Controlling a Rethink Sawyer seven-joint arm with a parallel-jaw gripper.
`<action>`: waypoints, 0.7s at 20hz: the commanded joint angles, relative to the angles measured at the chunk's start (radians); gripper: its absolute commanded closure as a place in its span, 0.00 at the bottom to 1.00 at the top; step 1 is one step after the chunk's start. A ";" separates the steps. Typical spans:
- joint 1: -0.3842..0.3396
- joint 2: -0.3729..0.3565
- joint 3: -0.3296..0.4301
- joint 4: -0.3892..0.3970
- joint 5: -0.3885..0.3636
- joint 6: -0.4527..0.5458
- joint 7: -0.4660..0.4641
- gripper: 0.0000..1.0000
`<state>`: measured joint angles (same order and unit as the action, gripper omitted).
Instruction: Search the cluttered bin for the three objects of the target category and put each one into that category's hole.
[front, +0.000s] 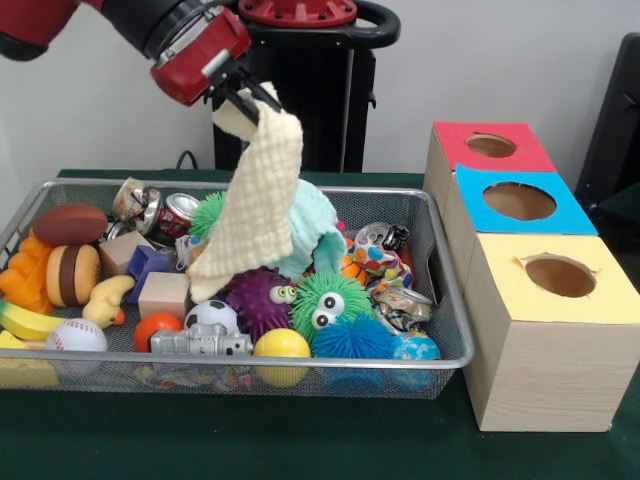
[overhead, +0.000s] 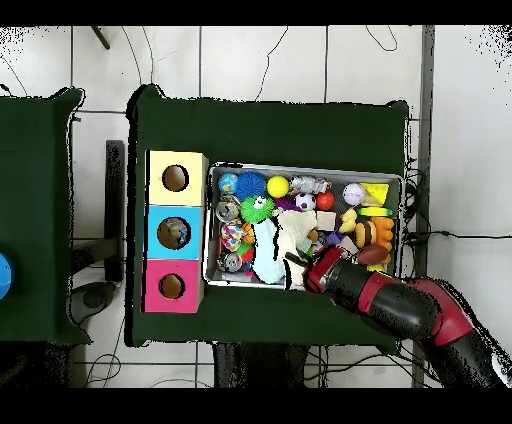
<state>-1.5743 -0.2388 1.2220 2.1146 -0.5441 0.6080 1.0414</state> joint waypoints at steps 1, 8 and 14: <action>0.015 -0.089 0.089 0.096 0.031 0.083 -0.023 1.00; 0.036 -0.140 0.095 0.179 0.016 -0.007 0.058 1.00; 0.076 -0.144 0.027 0.129 0.000 0.004 0.040 1.00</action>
<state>-1.5415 -0.3587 1.2777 2.2770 -0.5380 0.6081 1.0414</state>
